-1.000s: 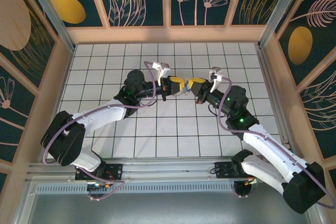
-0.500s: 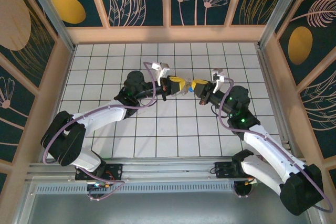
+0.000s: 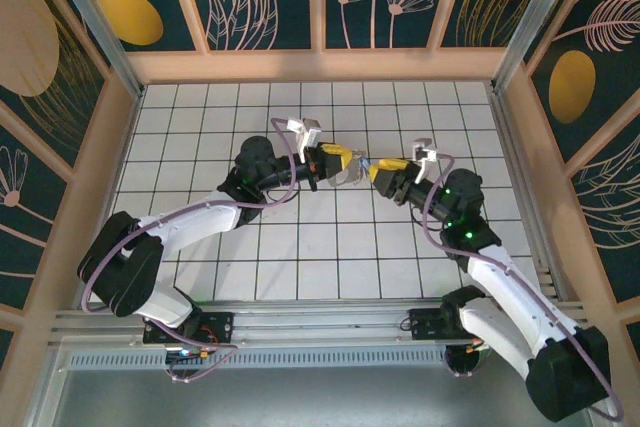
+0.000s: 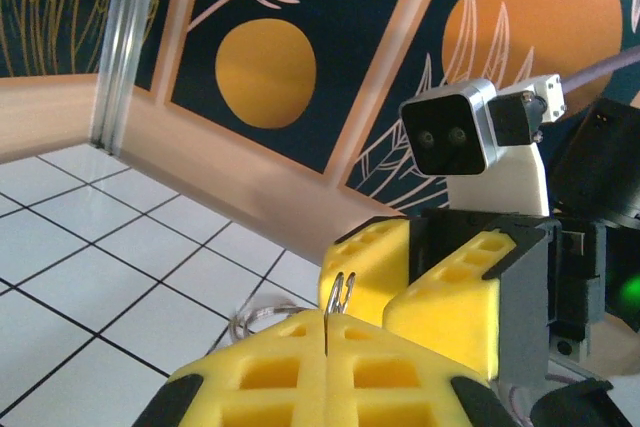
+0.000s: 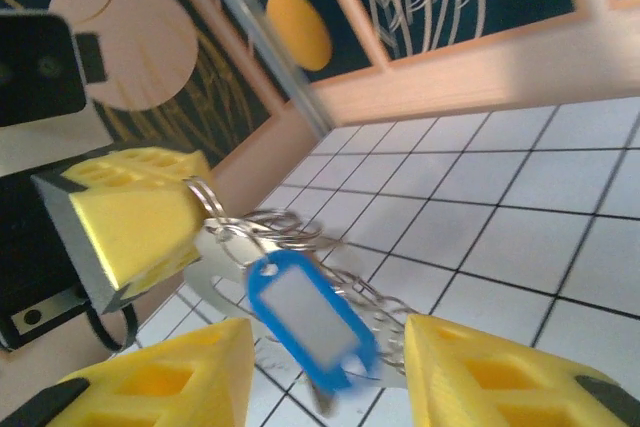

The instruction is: Put the keys on the keyring

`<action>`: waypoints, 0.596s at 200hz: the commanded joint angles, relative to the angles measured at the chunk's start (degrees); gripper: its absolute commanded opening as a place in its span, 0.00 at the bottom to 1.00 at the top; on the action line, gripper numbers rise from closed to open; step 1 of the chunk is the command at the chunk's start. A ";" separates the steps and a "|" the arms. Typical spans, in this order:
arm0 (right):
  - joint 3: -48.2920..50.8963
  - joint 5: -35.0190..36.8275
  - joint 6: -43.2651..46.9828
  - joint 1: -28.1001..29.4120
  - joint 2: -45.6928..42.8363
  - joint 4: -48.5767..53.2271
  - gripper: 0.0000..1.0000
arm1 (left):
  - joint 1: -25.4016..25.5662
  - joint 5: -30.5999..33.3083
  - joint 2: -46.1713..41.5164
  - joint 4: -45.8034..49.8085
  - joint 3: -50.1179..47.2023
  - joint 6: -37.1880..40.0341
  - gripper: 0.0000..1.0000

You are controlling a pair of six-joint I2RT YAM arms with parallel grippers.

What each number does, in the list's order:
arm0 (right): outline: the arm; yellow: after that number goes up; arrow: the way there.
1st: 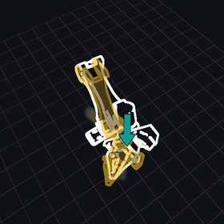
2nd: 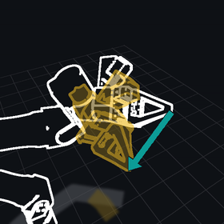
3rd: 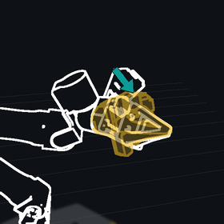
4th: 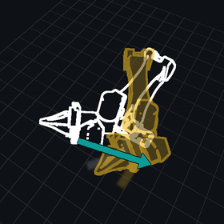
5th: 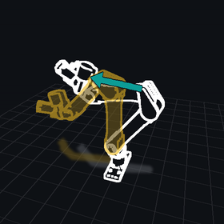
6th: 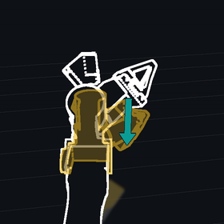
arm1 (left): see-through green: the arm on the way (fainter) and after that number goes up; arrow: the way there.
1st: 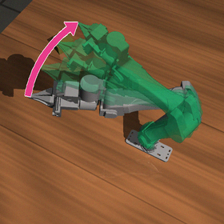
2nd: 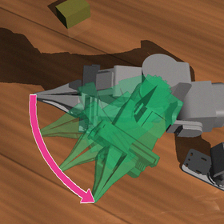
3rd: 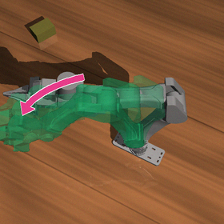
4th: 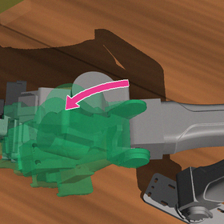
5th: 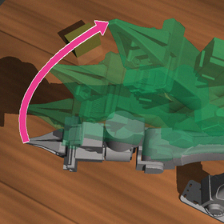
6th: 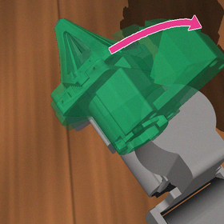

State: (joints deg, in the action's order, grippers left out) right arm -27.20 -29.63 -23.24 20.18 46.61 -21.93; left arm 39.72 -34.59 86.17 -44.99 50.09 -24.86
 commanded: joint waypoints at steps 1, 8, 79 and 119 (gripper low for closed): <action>0.42 -1.20 -3.23 -1.76 -1.57 -1.28 0.47 | 0.12 1.51 -2.23 -3.17 0.32 0.16 0.00; 0.12 -1.54 -3.61 -1.72 -1.34 -1.80 0.48 | 0.18 1.39 -2.24 -3.05 0.45 0.16 0.00; -2.04 -5.83 -7.80 -1.59 1.99 -12.16 0.50 | 0.18 0.87 -0.29 -7.48 0.35 -4.49 0.00; -2.85 -5.09 -11.15 -1.68 4.33 -19.14 0.50 | 0.17 4.07 4.20 -19.68 -1.84 -17.68 0.00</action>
State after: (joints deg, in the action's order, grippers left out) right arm -27.92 -34.13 -31.16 18.74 49.98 -32.80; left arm 39.72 -32.91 87.33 -52.73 49.80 -32.64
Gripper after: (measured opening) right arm 0.497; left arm 0.058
